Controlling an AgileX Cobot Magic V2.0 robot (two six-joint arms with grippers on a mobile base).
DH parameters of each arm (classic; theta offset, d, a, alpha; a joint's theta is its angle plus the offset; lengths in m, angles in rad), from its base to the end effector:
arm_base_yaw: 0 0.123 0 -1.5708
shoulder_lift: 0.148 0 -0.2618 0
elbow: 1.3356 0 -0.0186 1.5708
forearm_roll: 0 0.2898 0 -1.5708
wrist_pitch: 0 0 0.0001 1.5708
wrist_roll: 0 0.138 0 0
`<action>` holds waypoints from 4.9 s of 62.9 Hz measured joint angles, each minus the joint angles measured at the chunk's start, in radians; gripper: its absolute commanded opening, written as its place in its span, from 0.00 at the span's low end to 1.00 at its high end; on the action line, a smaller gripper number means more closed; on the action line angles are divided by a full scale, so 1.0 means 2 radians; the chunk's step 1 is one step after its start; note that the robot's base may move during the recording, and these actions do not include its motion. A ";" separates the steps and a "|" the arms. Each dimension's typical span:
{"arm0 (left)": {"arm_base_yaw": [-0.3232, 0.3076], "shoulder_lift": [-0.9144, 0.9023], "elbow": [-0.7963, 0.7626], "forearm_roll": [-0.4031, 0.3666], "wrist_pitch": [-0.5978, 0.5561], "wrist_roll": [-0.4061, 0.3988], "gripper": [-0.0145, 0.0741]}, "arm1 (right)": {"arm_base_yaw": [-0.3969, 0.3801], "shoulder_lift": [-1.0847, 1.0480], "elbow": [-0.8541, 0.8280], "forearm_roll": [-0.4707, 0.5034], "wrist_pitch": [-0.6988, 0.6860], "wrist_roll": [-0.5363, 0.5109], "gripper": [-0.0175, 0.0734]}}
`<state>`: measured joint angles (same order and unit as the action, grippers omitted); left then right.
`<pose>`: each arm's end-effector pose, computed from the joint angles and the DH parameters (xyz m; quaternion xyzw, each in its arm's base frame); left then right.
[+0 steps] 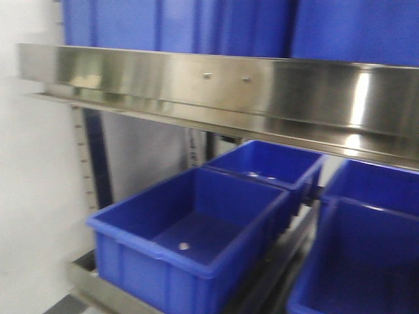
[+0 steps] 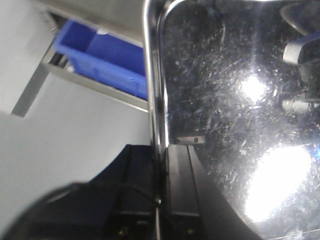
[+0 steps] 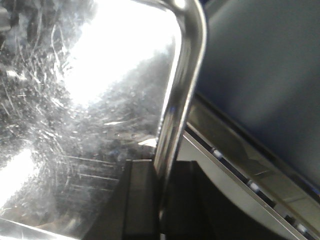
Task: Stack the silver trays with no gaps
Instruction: 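Keep holding the tray while turning past the cone to another shelf, then lower the held tray onto the silver tray on the upper shelf, then open both grippers and release the tray onto the stack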
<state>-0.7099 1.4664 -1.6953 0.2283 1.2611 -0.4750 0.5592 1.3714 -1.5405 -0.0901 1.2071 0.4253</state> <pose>0.2930 -0.2126 0.3837 0.1104 0.9388 -0.0763 0.3173 0.2962 0.1717 0.3640 -0.0661 0.9491 0.1044 0.2898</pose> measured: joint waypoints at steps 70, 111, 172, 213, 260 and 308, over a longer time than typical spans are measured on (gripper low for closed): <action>0.000 0.000 0.000 0.000 0.000 0.000 0.11 | 0.000 0.000 0.000 0.000 0.001 0.000 0.26; 0.000 0.000 0.000 0.000 0.000 0.000 0.11 | 0.000 0.000 0.000 0.000 0.001 0.000 0.26; 0.062 0.011 -0.017 -0.022 -0.045 0.024 0.11 | -0.016 0.083 -0.136 -0.001 0.026 -0.012 0.26; 0.134 0.188 -0.060 -0.083 -0.076 0.104 0.18 | -0.060 0.271 -0.177 0.007 0.009 -0.014 0.39; 0.114 0.131 -0.109 -0.054 -0.033 0.123 0.59 | -0.059 0.163 -0.176 -0.001 0.019 -0.046 0.35; -0.037 -0.243 0.387 -0.006 -0.367 0.067 0.12 | -0.059 -0.393 0.455 -0.002 -0.305 -0.085 0.25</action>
<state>-0.7830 0.9812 -0.9215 0.2170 0.5267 -0.3408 0.4404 0.5859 -0.6314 -0.0938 0.5967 0.2553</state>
